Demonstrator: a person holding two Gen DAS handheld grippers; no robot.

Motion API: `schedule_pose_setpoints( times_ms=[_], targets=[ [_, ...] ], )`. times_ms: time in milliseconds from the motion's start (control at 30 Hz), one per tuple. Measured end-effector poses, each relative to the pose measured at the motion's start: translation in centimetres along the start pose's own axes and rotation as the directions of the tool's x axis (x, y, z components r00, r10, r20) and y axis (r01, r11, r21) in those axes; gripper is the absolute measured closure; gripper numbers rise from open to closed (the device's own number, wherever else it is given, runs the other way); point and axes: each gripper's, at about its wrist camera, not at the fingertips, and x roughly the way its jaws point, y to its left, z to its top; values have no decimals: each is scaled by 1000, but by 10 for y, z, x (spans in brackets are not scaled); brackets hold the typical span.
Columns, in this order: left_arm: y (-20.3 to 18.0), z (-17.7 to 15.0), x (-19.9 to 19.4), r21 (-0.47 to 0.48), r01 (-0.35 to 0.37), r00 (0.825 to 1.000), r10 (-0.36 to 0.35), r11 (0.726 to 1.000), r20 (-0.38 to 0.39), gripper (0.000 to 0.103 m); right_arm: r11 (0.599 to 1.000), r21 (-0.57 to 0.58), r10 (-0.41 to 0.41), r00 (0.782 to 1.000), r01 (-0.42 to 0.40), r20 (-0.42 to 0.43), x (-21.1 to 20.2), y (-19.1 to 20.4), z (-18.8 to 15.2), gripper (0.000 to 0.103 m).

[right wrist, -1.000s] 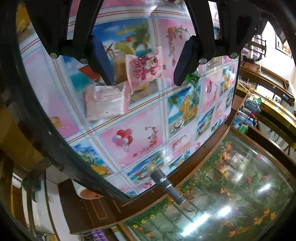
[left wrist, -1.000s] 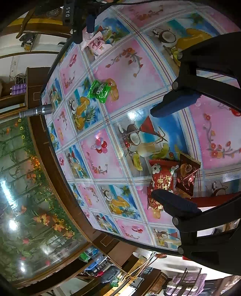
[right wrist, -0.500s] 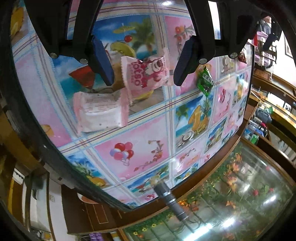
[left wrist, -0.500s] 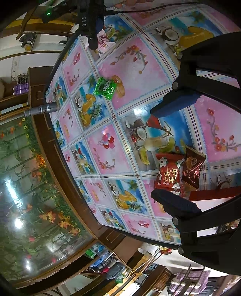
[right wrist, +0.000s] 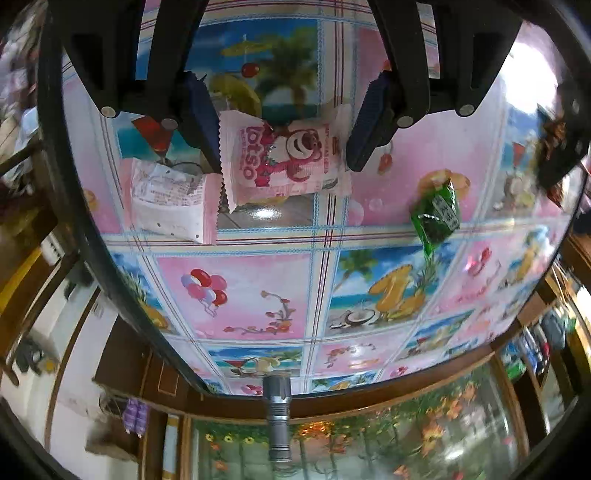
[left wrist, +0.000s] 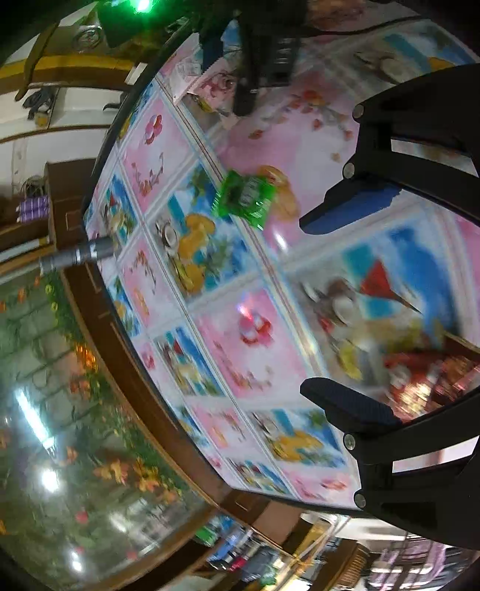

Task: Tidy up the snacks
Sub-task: 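Grasp the green candy packet with the left tool while the right tool grasps the pink Lotso packet, then carry both packets over the tray and open both tools to drop them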

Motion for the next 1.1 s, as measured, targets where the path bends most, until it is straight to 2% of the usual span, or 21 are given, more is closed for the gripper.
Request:
schedule_pose_setpoints(
  times_ms=[100, 133, 167, 233, 400, 467, 567, 600, 633, 700, 733, 767, 867, 1000, 1100],
  targets=[
    [-15, 16, 14, 29, 18, 1000, -19, 999, 4, 23, 1000, -18, -18, 1000, 18, 2, -1, 0, -1, 46],
    [-19, 20, 18, 34, 29, 1000, -29, 999, 4, 23, 1000, -16, -21, 1000, 21, 6, -2, -2, 0, 65],
    [-24, 25, 23, 39, 42, 999, -42, 998, 2, 23, 1000, -6, -20, 1000, 20, 6, -3, -5, 0, 75],
    [-31, 30, 31, 51, 66, 998, -65, 997, -8, 23, 1000, 29, -10, 1000, 10, 1, -4, -12, 1, 81],
    [-40, 29, 47, 31, 178, 983, -176, 984, -42, 23, 998, 66, 20, 1000, -20, -7, -5, -17, 2, 81],
    [-41, 29, 55, 26, 192, 980, -190, 981, -61, 23, 991, 119, 64, 998, -63, -12, -5, -26, 4, 81],
    [-33, 30, 62, -55, 249, 967, -252, 967, -42, 23, 974, 190, 127, 992, -122, -13, -5, -37, 4, 81],
    [-32, 31, 65, -84, 265, 962, -269, 961, -42, 27, 967, 210, 149, 989, -143, -13, -5, -39, 4, 81],
    [-31, 31, 67, -103, 277, 959, -282, 955, -37, 32, 955, 237, 186, 982, -178, -13, -4, -43, 4, 81],
    [-31, 30, 67, -129, 316, 947, -321, 940, -15, 49, 917, 300, 281, 960, -264, -15, 0, -50, 4, 81],
    [-33, 30, 65, -118, 320, 946, -323, 940, -6, 53, 892, 332, 332, 943, -308, -16, 3, -54, 3, 81],
    [-38, 29, 61, -91, 325, 945, -326, 941, 7, 63, 878, 349, 355, 935, -327, -16, 4, -56, 3, 81],
    [-44, 24, 53, -68, 334, 942, -334, 940, 8, 65, 837, 392, 419, 908, -381, -13, 7, -60, 2, 78],
    [-39, 19, 49, -113, 360, 932, -361, 926, 9, 77, 797, 420, 484, 875, -433, -17, 11, -61, 1, 78],
    [-33, 8, 39, -136, 376, 926, -376, 917, 22, 79, 772, 433, 522, 853, -465, -15, 14, -60, 0, 78]
  ],
)
